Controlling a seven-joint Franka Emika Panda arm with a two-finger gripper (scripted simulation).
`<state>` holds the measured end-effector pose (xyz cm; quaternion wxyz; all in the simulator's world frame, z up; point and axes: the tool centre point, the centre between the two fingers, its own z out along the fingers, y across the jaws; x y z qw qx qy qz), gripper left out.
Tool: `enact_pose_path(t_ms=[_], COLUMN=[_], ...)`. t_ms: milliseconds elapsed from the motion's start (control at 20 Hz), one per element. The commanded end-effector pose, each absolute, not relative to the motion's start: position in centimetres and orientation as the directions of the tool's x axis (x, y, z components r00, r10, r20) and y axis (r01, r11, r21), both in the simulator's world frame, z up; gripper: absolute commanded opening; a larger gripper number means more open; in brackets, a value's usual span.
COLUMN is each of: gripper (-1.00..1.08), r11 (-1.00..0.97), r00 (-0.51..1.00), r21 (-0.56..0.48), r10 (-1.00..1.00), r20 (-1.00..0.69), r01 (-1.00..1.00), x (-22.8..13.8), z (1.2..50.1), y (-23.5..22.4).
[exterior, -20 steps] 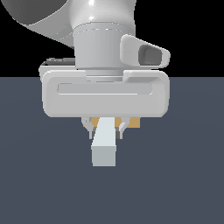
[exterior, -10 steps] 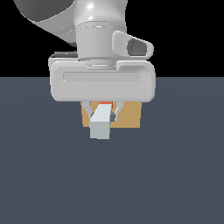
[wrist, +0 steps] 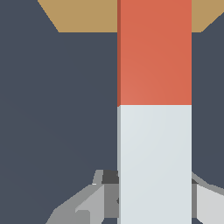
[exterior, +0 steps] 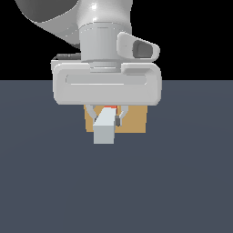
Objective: Insert the peg into the horizontal hole in a box.
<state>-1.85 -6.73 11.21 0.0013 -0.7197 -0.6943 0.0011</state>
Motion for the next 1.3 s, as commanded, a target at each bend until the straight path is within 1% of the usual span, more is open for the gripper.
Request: enact_pose_path(t_ms=[0, 300, 500, 700, 1000, 1250], gripper=[-1.0, -1.0, -1.0, -1.0, -1.0, -1.0], r11=[-0.035, -0.035, -0.035, -0.035, -0.035, -0.035], r00=[0.035, 0.035, 0.035, 0.035, 0.035, 0.035], r21=[0.002, -0.001, -0.001, 0.0, 0.001, 0.002], r10=[0.999, 0.999, 0.999, 0.999, 0.999, 0.999], r20=[0.0, 0.0, 0.0, 0.0, 0.001, 0.001], r01=[0.999, 0.999, 0.999, 0.999, 0.999, 0.999], x=[-1.7, -1.7, -1.7, -1.7, -1.6, -1.4], z=[11.5, 11.3, 11.3, 11.4, 11.4, 11.4], y=[-6.7, -6.6, -5.3, -2.7, 2.5, 5.0])
